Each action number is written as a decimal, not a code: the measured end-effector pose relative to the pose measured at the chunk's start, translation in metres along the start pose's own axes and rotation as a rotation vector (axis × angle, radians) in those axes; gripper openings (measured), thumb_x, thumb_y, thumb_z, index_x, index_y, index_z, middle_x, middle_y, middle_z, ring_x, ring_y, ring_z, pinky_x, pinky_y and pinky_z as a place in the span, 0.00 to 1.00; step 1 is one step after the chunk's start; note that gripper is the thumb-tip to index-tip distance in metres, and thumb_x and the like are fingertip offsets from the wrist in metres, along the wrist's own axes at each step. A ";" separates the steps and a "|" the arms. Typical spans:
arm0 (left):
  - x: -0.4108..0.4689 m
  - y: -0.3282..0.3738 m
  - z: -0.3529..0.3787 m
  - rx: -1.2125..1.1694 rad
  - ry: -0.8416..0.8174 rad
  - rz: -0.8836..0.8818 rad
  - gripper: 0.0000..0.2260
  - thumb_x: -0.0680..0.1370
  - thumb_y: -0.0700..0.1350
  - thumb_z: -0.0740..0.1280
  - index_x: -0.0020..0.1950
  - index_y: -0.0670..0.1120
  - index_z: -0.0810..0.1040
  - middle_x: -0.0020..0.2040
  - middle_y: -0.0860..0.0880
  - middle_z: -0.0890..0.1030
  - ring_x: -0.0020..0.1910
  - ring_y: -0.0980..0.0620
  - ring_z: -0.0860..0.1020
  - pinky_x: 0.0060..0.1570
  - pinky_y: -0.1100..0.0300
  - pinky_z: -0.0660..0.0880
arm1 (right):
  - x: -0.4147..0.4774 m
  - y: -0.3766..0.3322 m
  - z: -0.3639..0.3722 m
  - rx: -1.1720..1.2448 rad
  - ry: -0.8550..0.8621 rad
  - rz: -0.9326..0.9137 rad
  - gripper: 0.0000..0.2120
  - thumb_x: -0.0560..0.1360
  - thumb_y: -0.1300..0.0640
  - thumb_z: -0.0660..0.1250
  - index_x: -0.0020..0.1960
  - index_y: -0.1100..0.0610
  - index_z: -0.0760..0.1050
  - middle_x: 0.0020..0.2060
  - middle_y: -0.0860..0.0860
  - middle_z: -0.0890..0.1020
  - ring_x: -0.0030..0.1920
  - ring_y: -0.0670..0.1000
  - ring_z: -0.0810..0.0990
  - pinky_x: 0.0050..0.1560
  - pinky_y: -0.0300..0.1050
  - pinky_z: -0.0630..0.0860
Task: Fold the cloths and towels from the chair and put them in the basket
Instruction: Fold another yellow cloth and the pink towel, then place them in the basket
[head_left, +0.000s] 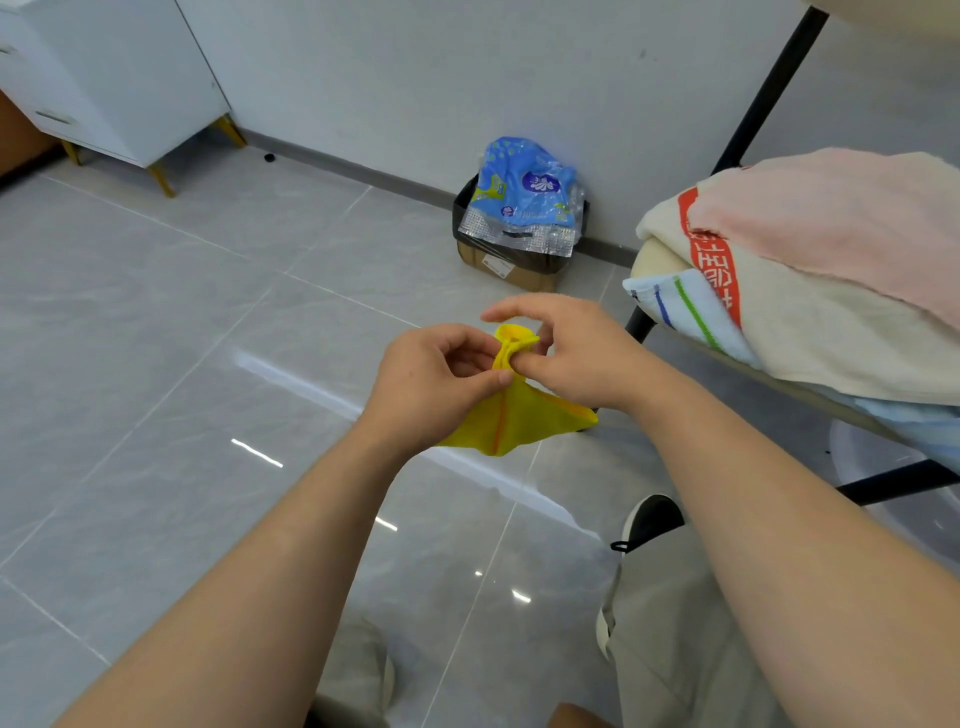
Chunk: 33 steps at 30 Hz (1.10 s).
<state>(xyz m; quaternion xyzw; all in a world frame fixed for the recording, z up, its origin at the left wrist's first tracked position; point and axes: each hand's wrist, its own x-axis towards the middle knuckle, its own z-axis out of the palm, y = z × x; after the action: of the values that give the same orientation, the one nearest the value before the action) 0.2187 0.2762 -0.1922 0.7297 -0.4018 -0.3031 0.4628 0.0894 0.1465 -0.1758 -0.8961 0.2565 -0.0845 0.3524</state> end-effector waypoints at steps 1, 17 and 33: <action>0.000 0.000 -0.001 0.000 -0.002 0.001 0.10 0.70 0.40 0.79 0.48 0.48 0.85 0.41 0.50 0.86 0.42 0.54 0.84 0.51 0.53 0.82 | 0.000 0.000 0.000 -0.021 -0.008 0.007 0.15 0.74 0.60 0.71 0.58 0.47 0.81 0.36 0.31 0.77 0.37 0.30 0.75 0.38 0.22 0.66; -0.001 -0.008 0.000 0.483 0.057 0.068 0.24 0.68 0.64 0.75 0.53 0.52 0.72 0.50 0.54 0.79 0.50 0.52 0.77 0.46 0.50 0.78 | 0.002 0.004 -0.004 0.037 0.182 0.092 0.02 0.74 0.51 0.71 0.47 0.46 0.79 0.46 0.42 0.82 0.33 0.29 0.73 0.36 0.33 0.67; -0.005 -0.018 0.034 0.803 0.014 -0.018 0.38 0.63 0.83 0.52 0.47 0.49 0.70 0.59 0.47 0.76 0.58 0.45 0.76 0.55 0.43 0.75 | 0.003 0.003 -0.005 0.063 0.308 0.120 0.02 0.73 0.51 0.70 0.45 0.46 0.80 0.40 0.42 0.81 0.33 0.33 0.74 0.37 0.34 0.68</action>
<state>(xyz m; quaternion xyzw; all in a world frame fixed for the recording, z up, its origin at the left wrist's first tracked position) 0.1942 0.2708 -0.2219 0.8580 -0.4788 -0.1209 0.1410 0.0889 0.1403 -0.1748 -0.8441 0.3577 -0.2078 0.3413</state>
